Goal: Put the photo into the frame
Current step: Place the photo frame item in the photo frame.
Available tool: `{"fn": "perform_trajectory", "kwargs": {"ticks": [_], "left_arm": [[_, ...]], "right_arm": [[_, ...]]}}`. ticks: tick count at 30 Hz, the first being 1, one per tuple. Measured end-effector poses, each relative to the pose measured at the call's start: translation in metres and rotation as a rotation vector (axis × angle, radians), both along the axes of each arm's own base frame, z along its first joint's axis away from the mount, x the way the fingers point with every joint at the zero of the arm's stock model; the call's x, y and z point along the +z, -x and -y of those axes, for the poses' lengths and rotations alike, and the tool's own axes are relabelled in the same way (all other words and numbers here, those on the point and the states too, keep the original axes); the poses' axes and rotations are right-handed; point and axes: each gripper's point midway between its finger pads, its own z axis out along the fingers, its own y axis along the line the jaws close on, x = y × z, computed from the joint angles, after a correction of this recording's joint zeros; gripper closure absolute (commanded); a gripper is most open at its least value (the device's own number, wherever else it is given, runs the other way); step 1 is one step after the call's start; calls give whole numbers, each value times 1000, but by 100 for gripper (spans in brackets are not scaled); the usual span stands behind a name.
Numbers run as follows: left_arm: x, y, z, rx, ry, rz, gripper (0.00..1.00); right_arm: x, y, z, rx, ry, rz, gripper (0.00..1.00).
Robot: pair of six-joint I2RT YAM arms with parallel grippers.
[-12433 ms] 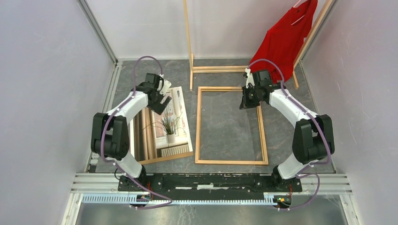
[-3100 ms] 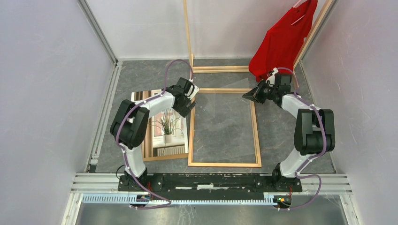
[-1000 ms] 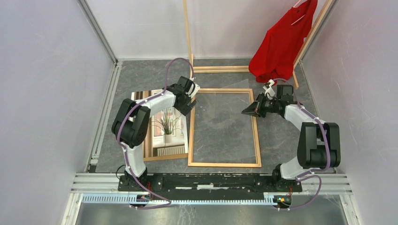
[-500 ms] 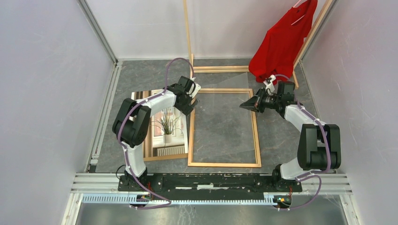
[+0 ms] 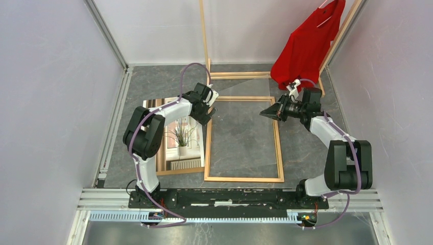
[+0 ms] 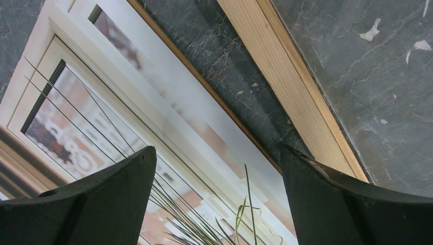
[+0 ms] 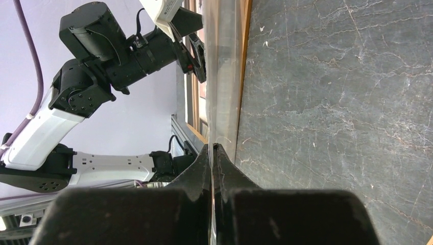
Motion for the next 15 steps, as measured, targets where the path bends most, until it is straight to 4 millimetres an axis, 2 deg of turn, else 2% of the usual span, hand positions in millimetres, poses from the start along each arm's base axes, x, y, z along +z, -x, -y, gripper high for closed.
{"fn": "perform_trajectory", "kwargs": {"ticks": [8,15], "left_arm": [[0,-1,1,2,5,6,4],[-2,0,1,21,56,-20,5]], "right_arm": [[5,5,-2,-9,-31,0,100],[24,8,-4,-16,-78,31,100]]}}
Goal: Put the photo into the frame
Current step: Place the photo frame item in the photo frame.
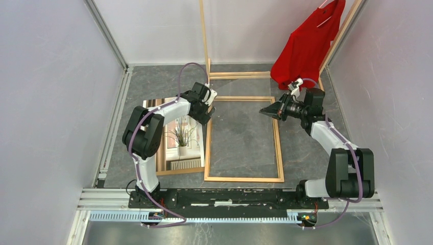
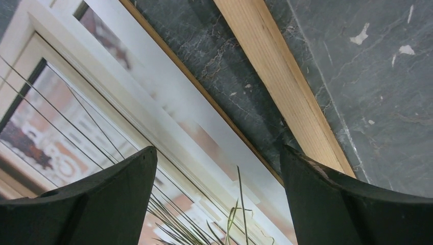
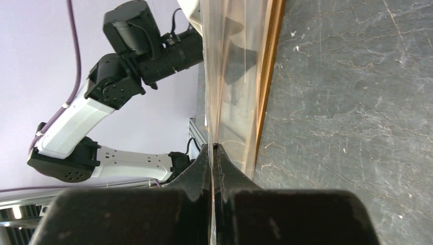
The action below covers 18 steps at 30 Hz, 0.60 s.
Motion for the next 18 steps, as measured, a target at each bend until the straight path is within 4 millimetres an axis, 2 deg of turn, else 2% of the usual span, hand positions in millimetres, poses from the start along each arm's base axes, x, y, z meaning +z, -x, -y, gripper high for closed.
{"fn": "perform_trajectory", "kwargs": {"ticks": [7,18], "left_arm": [[-5,13,-3,26,92,-81,4],[-3,30,-1,48,165,-130,5]], "right_arm": [[16,-1,-1,-3,-28,38,100],[14,6,-2,-2,-44,23,100]]}}
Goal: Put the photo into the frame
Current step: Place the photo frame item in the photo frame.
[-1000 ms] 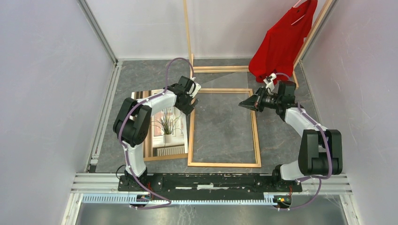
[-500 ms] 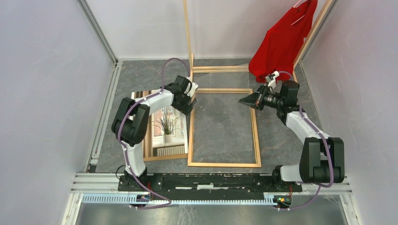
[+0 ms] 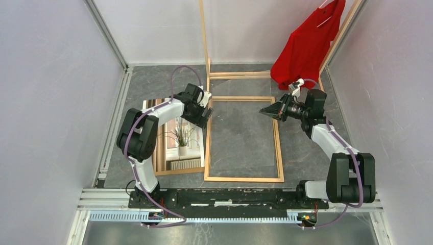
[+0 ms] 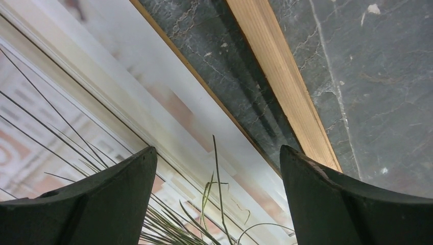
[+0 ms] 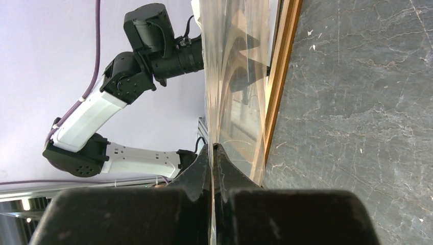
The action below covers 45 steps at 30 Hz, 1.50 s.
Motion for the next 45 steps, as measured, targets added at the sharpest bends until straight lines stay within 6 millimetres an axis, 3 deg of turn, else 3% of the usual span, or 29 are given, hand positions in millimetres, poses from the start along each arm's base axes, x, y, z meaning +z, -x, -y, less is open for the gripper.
{"fn": "perform_trajectory", "kwargs": {"ticks": [4,10,13,22,30,38,45], "left_arm": [[3,-5,-9,27,29,-12,5],[13,-28,-43,126,51,7,5],[14,-31,-51,146,51,8,5],[14,-24,-41,118,69,-14,6],[12,-20,-33,96,64,-15,6],[5,-4,-9,38,63,-34,7],[2,-5,-9,39,63,-26,7]], "right_arm": [[6,4,0,6,-2,16,100],[16,11,-2,25,-9,45,100],[20,11,-2,29,-11,51,100],[19,12,0,25,-6,43,100],[-2,22,0,24,-4,-19,100],[9,25,0,20,-10,10,100],[17,27,0,15,-20,22,100]]}}
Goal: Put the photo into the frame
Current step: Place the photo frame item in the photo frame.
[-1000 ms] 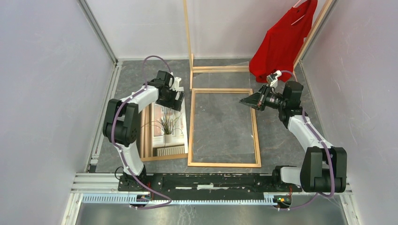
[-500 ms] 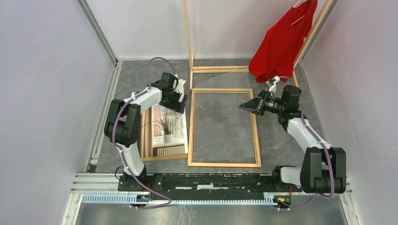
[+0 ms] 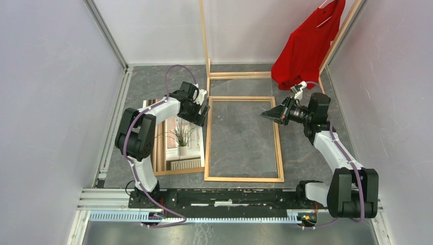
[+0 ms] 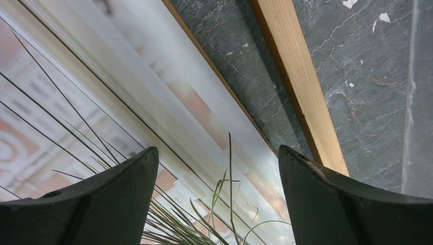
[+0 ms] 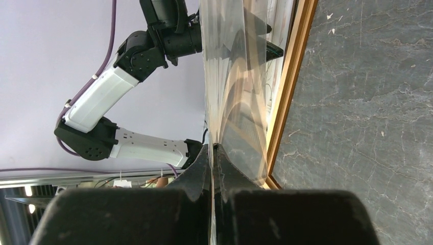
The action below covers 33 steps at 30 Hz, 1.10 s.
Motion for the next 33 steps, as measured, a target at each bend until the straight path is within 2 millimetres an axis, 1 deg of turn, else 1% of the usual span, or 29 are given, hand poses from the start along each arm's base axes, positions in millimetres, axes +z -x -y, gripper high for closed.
{"fn": "perform_trajectory", "kwargs": {"ticks": [7,14,23,27,33], "left_arm": [[0,-1,0,2,-1,5,7],[0,-2,0,3,-1,9,8],[0,-4,-3,11,-16,19,8],[0,-4,-4,14,-21,20,8],[0,-5,-4,14,-20,22,8]], "right_arm": [[0,0,0,-1,-2,-3,100],[-15,6,0,-7,0,-39,100],[-22,7,3,-15,14,-39,100],[-33,7,5,-18,57,-40,100],[-54,3,9,-18,116,-79,100]]}}
